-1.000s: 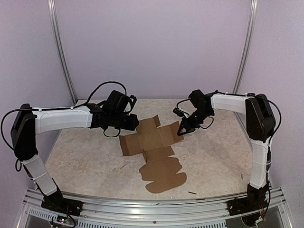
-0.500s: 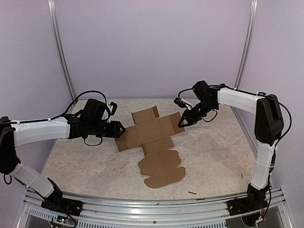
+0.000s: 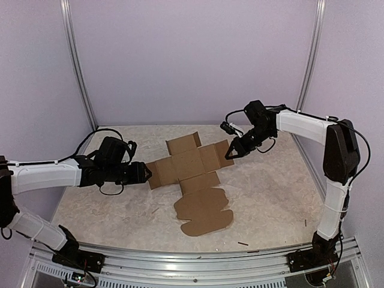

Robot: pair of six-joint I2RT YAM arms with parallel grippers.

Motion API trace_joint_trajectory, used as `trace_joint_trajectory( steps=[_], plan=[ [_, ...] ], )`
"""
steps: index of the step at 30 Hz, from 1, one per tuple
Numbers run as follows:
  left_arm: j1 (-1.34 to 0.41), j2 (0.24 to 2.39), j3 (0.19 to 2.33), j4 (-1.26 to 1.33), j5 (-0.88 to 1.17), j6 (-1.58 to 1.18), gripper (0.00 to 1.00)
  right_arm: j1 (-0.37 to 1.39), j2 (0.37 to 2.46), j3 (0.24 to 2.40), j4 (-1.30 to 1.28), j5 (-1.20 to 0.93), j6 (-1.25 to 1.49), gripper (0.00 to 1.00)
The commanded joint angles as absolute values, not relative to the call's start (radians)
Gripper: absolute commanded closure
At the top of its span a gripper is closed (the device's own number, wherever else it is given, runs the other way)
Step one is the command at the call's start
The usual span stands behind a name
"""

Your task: Fold the paper box

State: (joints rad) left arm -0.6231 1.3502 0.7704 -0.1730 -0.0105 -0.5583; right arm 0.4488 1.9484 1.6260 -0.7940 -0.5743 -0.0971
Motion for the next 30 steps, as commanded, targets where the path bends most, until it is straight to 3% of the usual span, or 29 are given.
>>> trace_joint_trajectory(
  steps=[1,8,10,15,17,23,30],
  plan=[
    [-0.631,1.319,0.753,-0.125,-0.046,-0.597,0.40,0.453,1.922,1.629,-0.793,-0.566,-0.113,0.98],
    [-0.629,1.403,0.778,-0.077,0.057,-0.567,0.49,0.453,1.931,1.646,-0.803,-0.581,-0.118,0.97],
    [-0.626,1.433,0.786,-0.064,0.089,-0.569,0.59,0.453,1.928,1.649,-0.804,-0.578,-0.120,0.97],
    [-0.623,1.456,0.785,-0.028,0.117,-0.586,0.97,0.453,1.924,1.649,-0.813,-0.566,-0.131,0.97],
    [-0.623,1.442,0.772,-0.009,0.121,-0.599,1.00,0.454,1.924,1.649,-0.814,-0.561,-0.135,0.93],
    [-0.623,1.341,0.672,0.179,0.111,-0.731,1.00,0.453,1.894,1.646,-0.814,-0.503,-0.143,0.55],
    [-0.634,1.271,0.546,0.412,0.128,-0.850,1.00,0.453,1.841,1.592,-0.794,-0.578,-0.194,0.36]
  ],
)
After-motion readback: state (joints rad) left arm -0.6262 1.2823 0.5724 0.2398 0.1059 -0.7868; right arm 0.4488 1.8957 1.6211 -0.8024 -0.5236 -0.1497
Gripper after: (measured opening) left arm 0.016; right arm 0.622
